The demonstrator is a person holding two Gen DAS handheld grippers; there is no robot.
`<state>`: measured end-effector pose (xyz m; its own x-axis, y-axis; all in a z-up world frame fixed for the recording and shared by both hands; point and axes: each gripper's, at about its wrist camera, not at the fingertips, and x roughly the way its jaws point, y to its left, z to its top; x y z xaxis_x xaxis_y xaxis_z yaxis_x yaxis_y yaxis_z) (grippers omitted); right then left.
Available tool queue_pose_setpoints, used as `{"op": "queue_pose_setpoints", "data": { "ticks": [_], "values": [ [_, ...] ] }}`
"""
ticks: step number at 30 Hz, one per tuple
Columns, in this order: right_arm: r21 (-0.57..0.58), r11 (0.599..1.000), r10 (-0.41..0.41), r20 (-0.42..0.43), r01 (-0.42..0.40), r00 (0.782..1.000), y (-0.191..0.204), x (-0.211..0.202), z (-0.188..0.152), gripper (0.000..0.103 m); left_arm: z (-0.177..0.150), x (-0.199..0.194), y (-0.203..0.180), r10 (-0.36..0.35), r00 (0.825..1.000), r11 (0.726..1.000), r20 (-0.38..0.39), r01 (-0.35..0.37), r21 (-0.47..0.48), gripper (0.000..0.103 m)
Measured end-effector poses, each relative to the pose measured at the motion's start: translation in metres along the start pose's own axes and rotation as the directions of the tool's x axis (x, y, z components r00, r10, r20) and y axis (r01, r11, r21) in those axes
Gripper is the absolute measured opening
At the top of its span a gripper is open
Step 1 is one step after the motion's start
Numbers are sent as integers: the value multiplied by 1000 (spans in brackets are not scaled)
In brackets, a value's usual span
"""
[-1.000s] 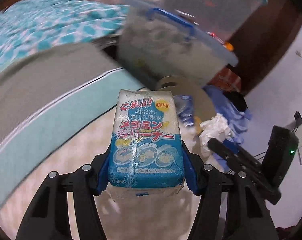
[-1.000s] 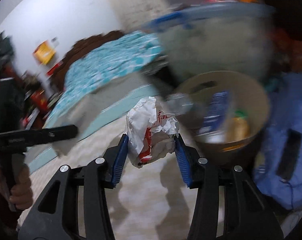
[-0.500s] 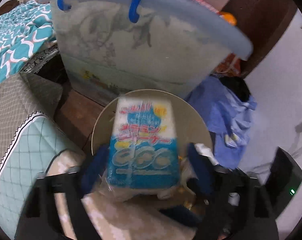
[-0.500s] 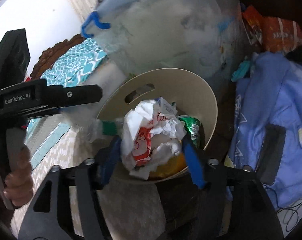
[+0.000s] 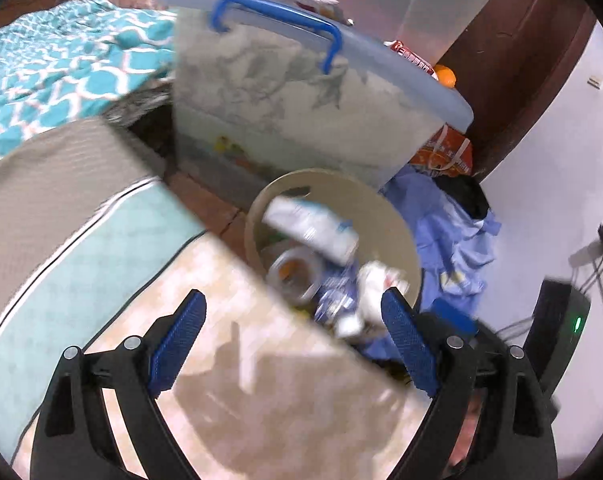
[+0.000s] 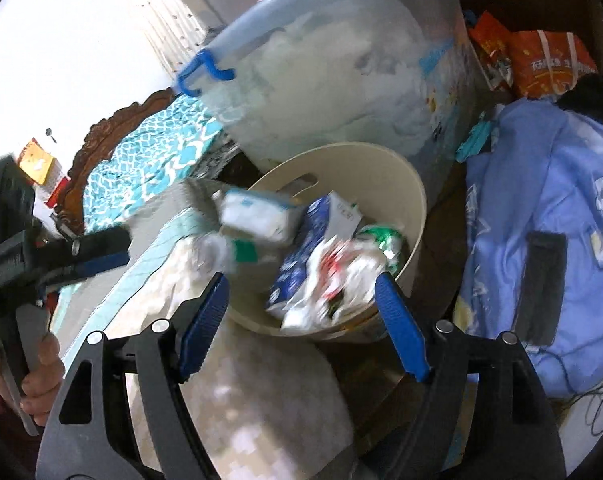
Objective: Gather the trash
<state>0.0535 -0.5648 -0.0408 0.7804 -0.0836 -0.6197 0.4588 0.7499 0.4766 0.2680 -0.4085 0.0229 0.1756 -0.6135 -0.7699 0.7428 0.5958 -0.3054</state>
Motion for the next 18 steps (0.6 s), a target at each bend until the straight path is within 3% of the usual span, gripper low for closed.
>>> {"op": "queue_pose_setpoints", "data": {
  "ticks": [6,14,18],
  "values": [
    [-6,999,35,-1,-35,999,46,-12,-31,76,-70,-50,35,129,991,992,31,-129,4,89],
    [-41,999,17,-89,-21,996,111,-3,-77,79,-148,-94,80,277,957,961,83,-274,-36,93],
    [-66,998,-27,-115,20,993,135,-4,-94,80,-166,-101,86,280,954,960,109,-278,-32,94]
  ]
}}
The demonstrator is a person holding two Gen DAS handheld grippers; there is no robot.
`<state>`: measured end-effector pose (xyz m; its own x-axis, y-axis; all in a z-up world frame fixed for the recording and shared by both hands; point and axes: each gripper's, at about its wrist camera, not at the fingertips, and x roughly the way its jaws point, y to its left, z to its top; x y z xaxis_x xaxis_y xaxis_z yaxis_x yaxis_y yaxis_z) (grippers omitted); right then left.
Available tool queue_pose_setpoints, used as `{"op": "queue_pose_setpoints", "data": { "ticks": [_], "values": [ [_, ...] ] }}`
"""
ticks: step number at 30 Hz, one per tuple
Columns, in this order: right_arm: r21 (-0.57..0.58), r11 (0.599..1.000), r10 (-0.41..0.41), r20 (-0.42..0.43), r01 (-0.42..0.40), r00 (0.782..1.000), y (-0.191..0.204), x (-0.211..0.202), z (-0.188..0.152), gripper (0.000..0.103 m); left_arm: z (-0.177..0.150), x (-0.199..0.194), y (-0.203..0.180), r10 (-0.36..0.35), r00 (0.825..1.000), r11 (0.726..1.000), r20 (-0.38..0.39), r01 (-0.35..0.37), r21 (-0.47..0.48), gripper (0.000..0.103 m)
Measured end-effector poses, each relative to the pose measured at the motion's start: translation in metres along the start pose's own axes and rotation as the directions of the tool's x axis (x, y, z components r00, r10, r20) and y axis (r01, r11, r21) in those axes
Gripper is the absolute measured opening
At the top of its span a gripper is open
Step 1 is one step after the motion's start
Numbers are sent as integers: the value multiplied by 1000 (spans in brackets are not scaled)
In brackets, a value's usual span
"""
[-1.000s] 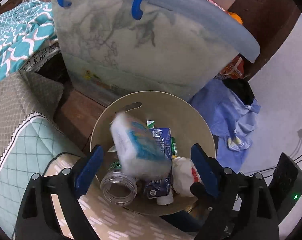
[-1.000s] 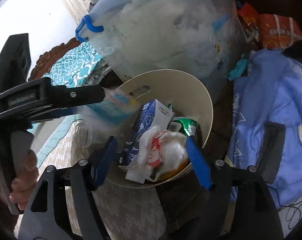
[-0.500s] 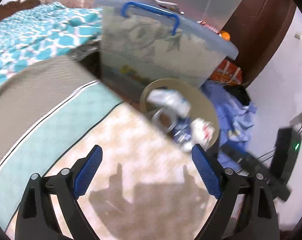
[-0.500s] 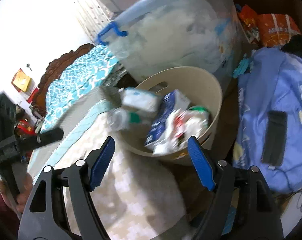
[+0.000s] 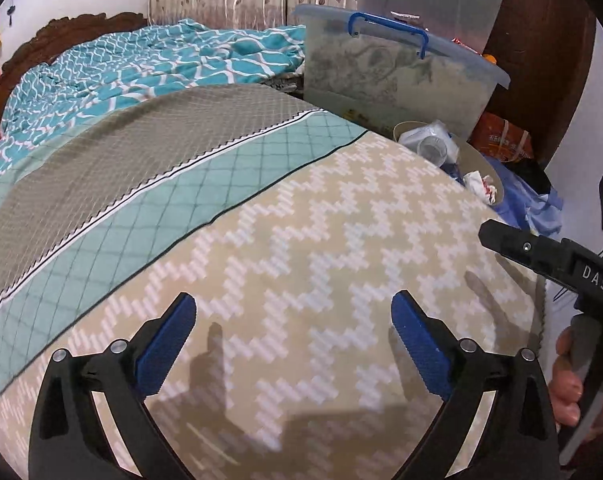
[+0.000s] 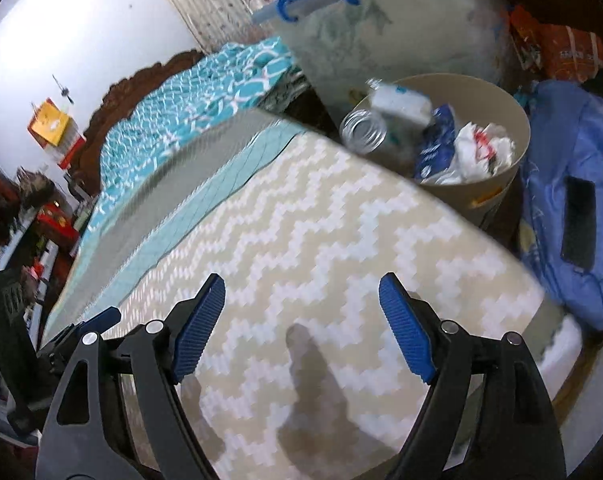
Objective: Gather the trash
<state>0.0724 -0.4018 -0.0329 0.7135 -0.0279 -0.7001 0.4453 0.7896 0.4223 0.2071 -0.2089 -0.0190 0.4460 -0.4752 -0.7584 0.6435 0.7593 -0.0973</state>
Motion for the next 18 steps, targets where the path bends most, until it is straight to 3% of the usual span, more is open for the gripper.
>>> {"op": "queue_pose_setpoints", "data": {
  "ticks": [4,14,18],
  "values": [
    [5,997,-73,-16,73,997,15,-2,-17,81,-3,-15,2,-10,997,1000,77,10,3,94],
    [85,957,-272,-47,276,961,34,-7,-45,84,-5,-12,3,-38,998,999,59,39,-10,94],
    [105,945,-305,-61,310,950,38,-14,-54,84,-8,-11,12,-50,998,998,38,51,-46,94]
  ]
}}
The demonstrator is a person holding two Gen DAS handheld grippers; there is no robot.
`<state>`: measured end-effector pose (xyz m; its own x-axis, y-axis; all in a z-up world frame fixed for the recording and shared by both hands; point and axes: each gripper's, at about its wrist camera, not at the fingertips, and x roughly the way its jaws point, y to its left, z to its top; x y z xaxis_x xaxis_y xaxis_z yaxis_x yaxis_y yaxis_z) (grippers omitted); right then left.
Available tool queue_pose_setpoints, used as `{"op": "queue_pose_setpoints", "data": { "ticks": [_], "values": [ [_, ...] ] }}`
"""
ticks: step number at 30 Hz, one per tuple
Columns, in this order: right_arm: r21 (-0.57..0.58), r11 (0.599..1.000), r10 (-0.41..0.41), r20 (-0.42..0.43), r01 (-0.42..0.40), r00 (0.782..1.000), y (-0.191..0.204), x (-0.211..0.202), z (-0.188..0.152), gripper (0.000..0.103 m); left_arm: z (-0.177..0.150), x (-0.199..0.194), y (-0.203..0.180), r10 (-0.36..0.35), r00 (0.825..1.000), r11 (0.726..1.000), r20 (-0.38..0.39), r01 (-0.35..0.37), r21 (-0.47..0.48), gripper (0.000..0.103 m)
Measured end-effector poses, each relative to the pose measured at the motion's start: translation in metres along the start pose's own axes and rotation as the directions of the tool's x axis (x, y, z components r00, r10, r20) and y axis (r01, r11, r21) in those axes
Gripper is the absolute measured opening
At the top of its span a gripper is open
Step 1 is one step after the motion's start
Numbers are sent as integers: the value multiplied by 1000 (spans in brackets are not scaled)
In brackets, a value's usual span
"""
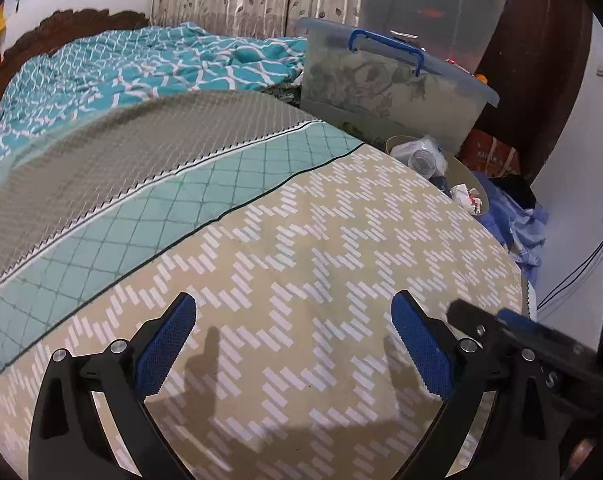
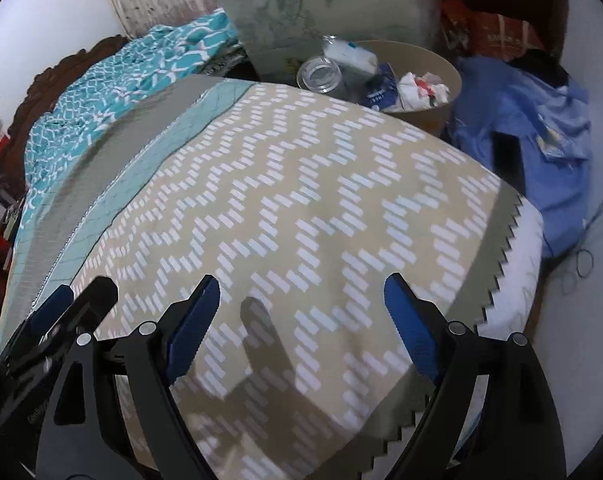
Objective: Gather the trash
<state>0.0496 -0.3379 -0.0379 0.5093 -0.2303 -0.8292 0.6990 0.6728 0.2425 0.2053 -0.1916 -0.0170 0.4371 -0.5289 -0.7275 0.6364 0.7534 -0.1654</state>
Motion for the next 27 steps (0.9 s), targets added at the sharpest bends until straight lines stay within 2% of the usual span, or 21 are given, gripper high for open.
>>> {"op": "queue_pose_setpoints", "data": {
  "ticks": [5,10,14,17,22,27],
  "values": [
    [-8,998,-63,69,64,996,-14,-20,-16,85,0,2,-3,11,1000,1000,-6,-10,5,94],
    [-39,998,-50,136,56,989,-30,-30,-17,85,-1,1,-11,48,999,998,11,-48,30,94],
    [-74,997,44,154,-33,987,-41,-35,-10,86,-3,-8,-13,83,995,996,48,-84,40,94],
    [-91,991,113,174,-99,978,-45,-42,-4,88,0,-12,-16,150,987,987,62,-153,39,94],
    [-74,980,194,193,-183,962,-57,-47,-6,90,0,-28,-30,262,962,964,82,-265,29,94],
    [-38,968,250,213,-248,944,-69,-55,-4,91,3,-55,-52,309,944,949,119,-315,33,94]
  ]
}}
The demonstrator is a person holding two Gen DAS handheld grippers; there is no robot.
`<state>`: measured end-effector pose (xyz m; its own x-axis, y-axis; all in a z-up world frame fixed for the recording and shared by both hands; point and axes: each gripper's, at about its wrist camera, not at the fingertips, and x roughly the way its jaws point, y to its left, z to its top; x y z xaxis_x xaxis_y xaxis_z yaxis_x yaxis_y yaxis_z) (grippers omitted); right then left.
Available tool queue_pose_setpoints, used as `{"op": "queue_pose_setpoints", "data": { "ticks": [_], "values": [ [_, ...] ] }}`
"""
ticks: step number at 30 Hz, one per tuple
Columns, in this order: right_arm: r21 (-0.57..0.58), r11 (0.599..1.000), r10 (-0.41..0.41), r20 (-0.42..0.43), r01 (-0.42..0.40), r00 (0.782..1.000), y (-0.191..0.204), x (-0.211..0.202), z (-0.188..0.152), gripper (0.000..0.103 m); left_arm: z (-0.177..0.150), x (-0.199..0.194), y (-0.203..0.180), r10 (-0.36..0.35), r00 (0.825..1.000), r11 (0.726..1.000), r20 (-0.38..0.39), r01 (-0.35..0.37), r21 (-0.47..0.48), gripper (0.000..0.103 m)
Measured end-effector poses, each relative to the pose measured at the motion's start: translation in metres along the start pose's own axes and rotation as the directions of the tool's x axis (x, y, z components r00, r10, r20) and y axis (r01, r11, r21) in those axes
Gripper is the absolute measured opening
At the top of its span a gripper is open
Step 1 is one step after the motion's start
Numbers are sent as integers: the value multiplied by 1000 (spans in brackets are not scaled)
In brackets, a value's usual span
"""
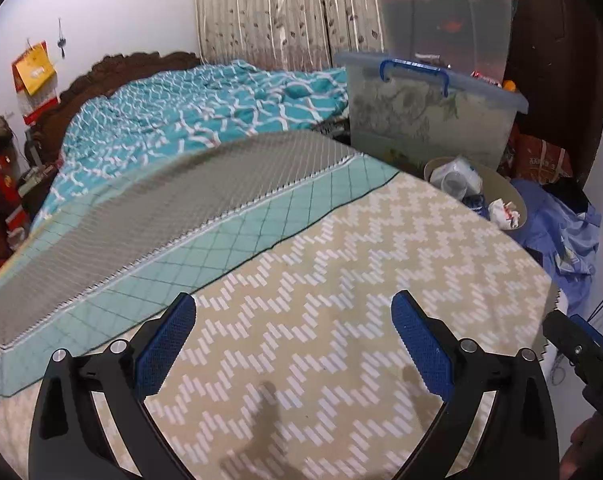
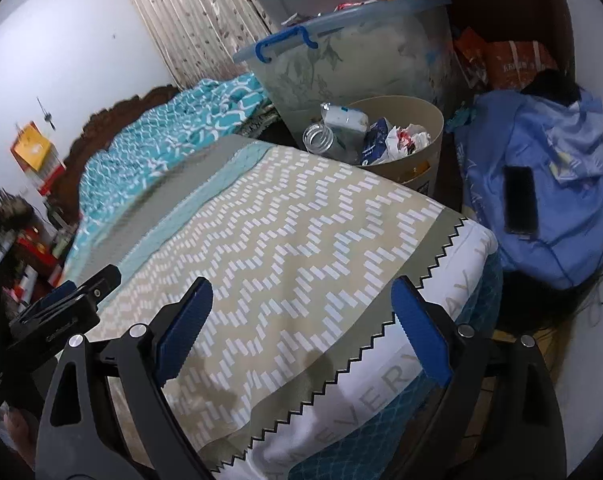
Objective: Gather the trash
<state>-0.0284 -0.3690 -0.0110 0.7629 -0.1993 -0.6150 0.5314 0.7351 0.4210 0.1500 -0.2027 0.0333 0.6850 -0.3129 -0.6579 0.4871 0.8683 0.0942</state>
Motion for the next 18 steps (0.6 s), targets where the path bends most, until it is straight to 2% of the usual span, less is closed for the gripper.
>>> {"op": "queue_pose_setpoints", "data": {
  "ticks": [7,18],
  "values": [
    [26,999,39,70,-41,997,-5,-17,11,94,9,-28,-11,32,999,999,25,-32,-7,94],
    [24,999,37,56,-38,998,4,-18,5,94,15,-43,-5,63,996,998,63,-62,-16,94]
  ]
}}
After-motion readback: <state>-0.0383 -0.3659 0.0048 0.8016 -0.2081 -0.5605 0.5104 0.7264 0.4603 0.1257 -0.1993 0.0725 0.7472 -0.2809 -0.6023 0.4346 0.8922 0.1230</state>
